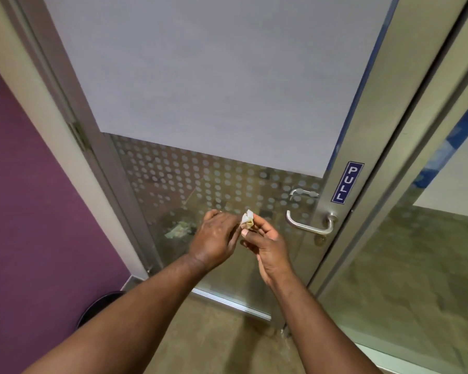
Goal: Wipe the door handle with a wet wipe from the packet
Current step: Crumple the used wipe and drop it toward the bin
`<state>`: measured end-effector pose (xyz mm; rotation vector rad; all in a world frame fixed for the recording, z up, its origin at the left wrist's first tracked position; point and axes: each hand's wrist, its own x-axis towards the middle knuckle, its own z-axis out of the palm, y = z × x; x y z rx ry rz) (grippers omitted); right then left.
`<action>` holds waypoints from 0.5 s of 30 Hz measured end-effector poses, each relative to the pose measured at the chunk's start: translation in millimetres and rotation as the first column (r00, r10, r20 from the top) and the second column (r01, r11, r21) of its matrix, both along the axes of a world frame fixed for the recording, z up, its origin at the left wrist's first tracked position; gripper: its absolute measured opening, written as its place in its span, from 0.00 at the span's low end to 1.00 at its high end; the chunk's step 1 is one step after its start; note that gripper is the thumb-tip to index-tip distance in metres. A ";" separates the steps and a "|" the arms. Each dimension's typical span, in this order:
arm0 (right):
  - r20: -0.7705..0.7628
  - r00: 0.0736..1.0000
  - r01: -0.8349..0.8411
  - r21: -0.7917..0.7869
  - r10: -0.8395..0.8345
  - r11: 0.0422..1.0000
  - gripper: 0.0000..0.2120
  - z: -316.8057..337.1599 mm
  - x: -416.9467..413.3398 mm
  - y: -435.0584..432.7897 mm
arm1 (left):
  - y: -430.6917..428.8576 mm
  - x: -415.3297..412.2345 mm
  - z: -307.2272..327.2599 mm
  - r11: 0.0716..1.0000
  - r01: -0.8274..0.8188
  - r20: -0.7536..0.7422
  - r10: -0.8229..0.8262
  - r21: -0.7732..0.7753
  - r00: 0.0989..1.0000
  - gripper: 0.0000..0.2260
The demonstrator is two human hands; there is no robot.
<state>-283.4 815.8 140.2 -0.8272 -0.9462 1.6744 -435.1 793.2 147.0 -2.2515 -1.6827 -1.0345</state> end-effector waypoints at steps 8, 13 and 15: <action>0.156 0.986 -0.071 0.049 0.062 0.996 0.18 6.9 -81.6 -12.7 | -30.2 -93.0 -8.9 0.979 -0.202 0.054 0.200 0.021 0.978 0.12; 0.235 0.965 -0.139 0.067 0.119 0.988 0.03 7.7 -143.7 -24.3 | -59.4 -162.3 -17.8 0.966 -0.253 0.063 0.256 -0.061 0.965 0.13; 0.262 0.956 -0.158 0.078 0.133 0.984 0.06 7.2 -170.5 -30.5 | -72.0 -187.5 -21.5 0.961 -0.270 0.073 0.273 -0.055 0.959 0.12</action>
